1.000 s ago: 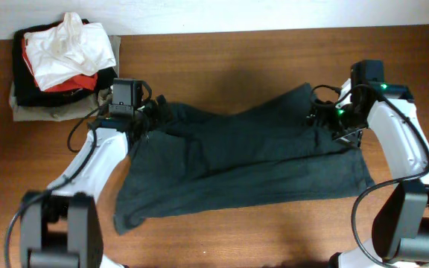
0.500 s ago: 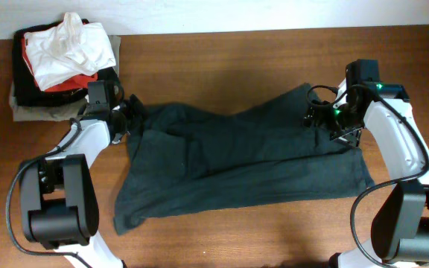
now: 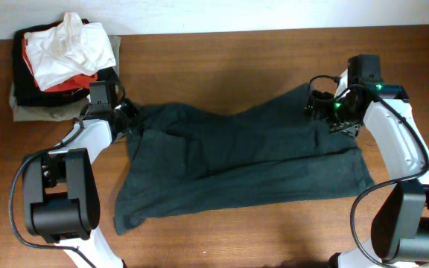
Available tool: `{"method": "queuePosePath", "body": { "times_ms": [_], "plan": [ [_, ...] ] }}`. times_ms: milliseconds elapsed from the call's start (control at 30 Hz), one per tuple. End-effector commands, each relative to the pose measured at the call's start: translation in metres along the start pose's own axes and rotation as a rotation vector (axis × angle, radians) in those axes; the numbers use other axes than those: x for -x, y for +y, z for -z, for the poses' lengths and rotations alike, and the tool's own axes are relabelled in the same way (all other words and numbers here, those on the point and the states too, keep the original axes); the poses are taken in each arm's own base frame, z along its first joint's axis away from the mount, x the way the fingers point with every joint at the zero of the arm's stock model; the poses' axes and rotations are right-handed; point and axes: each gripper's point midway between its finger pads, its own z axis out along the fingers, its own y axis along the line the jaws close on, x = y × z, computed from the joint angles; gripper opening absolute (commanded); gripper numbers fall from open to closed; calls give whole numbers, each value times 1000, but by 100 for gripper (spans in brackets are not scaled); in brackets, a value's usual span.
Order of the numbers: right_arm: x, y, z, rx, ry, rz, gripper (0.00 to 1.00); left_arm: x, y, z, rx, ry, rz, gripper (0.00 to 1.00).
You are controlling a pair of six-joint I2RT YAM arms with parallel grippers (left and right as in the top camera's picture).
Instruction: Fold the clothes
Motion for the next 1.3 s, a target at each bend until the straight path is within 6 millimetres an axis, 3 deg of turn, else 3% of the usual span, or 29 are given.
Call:
{"method": "queuePosePath", "body": {
  "times_ms": [0,133,200,267,333,467,533,667,733,833,933,1067,1167,1200,1233,1267],
  "plan": [
    [25,10,2,30,-106,18,99,0,0,-3,-3,6,-3,1],
    [43,12,-18,43,-149,22,99,-2,2,-3,3,15,-1,1],
    [46,-4,-41,19,-122,-63,98,-6,4,-3,13,27,1,1],
    [54,-12,-53,29,-133,-87,97,-6,5,-3,16,31,-2,1],
    [71,-6,-52,101,-178,-86,97,-7,5,-3,18,33,-1,1],
    [116,23,-33,148,-342,13,96,-7,5,-3,18,33,-2,1],
    [125,34,-40,120,-353,56,96,-7,5,-3,18,33,-2,1],
    [130,40,-82,15,-227,122,96,-10,8,-3,27,45,1,1],
    [133,29,-105,-93,-173,118,95,-10,8,-3,29,47,1,1],
    [129,15,-123,-149,-136,111,92,-10,8,-3,29,47,1,1],
    [125,15,-134,-153,-119,122,89,-10,8,-3,29,47,1,1],
    [119,8,-146,-195,-101,125,76,-10,8,-3,29,47,1,1],
    [115,6,-152,-199,-87,125,76,-10,8,-3,29,47,1,1],
    [115,6,-153,-200,-85,125,72,-10,8,-3,29,47,1,1],
    [114,4,-156,-202,-80,125,54,-10,8,-3,29,47,1,1],
    [113,4,-157,-203,-78,124,46,-10,8,-3,29,47,1,1]
  ]
}}
